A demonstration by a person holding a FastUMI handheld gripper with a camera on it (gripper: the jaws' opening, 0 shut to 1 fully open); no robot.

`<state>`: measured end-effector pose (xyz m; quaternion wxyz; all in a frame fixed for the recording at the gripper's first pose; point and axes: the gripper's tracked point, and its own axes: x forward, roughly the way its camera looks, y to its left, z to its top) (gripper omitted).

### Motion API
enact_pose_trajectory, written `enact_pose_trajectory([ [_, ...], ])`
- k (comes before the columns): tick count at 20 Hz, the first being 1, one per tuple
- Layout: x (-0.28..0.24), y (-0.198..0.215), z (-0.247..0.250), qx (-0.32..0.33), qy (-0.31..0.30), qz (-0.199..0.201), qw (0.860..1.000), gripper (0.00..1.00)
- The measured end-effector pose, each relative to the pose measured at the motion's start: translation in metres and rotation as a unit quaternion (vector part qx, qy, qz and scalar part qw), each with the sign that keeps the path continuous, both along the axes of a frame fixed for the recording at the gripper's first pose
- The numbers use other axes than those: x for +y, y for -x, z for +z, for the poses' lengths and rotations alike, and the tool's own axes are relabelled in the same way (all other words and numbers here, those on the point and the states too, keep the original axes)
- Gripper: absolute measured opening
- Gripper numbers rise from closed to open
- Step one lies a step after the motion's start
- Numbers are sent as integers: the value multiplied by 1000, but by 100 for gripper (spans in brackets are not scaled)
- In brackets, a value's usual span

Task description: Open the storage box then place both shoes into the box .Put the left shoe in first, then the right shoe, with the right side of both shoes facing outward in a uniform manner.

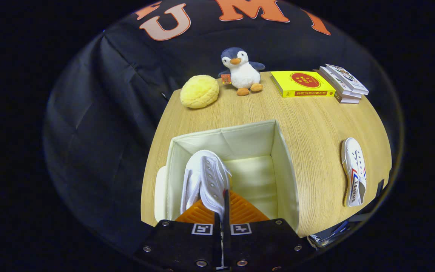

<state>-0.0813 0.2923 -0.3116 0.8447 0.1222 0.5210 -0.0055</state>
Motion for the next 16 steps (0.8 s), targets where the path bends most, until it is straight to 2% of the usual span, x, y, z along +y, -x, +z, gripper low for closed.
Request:
enact_pose_trajectory([
  [3,7,3,-16,23,-16,-14,1000,3],
  [4,9,4,-22,34,-22,-12,999,3],
  [6,21,15,-32,61,-55,4,997,9],
  [8,29,25,-35,74,-75,32,994,17],
  [9,30,27,-32,69,-81,48,993,30],
  [12,24,34,-19,51,-85,88,991,45],
  [13,17,38,-15,50,-82,97,991,53],
  [16,-7,51,4,32,-94,115,988,61],
])
